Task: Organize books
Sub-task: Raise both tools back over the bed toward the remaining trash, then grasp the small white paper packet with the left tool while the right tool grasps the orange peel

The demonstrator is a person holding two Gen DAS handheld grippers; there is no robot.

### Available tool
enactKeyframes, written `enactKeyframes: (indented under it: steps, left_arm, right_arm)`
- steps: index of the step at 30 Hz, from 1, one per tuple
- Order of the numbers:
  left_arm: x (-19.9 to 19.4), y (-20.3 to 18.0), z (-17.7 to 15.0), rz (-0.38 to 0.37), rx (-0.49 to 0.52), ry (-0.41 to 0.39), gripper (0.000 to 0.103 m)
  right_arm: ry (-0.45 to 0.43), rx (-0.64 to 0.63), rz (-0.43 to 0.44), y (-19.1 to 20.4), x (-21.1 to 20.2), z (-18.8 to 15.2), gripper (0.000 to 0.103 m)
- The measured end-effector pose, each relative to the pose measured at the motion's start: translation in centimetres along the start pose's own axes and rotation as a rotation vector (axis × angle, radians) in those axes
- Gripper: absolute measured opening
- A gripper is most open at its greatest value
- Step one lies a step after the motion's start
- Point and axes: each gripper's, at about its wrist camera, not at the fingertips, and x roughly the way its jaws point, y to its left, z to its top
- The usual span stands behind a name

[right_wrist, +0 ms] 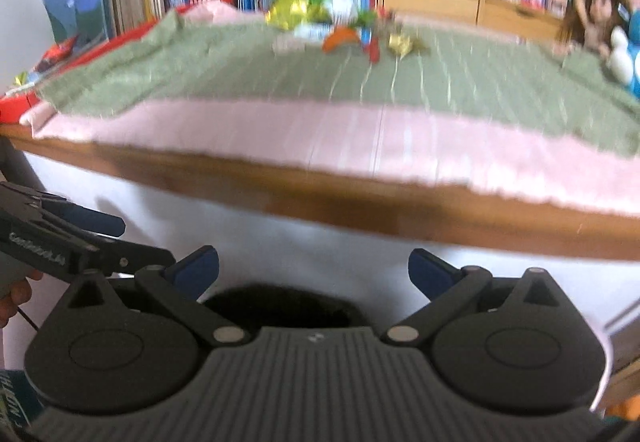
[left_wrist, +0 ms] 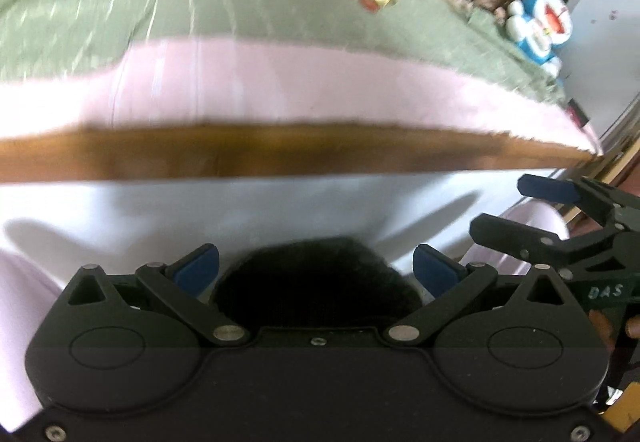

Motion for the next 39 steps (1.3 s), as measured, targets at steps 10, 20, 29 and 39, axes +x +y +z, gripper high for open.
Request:
enactKeyframes:
  steps: [10,20,29,39]
  left_arm:
    - [-2.0,0.3,4.9,-0.007,0.001,-0.131,0.103]
    - [-3.1,0.3,11.4,0.039,0.164,-0.307,0.103]
    - [1.5,1.6,18.4,0.065,0.231,-0.313,0.087]
    - [6.1,3.8,21.3,0.027,0.205,-0.27,0.083]
  right_arm:
    - [-0.138,-0.127,-0.01,0.1,0.6,4.7,0.103]
    - [-0.235,-0.064,0.09,-2.5,3.5,11.1,0.103]
    - [-0.258,-0.087,0.075,-4.1,8.6,16.3,0.103]
    - [-0.132,-0.182,0.123,-4.1,16.9,18.9,0.081]
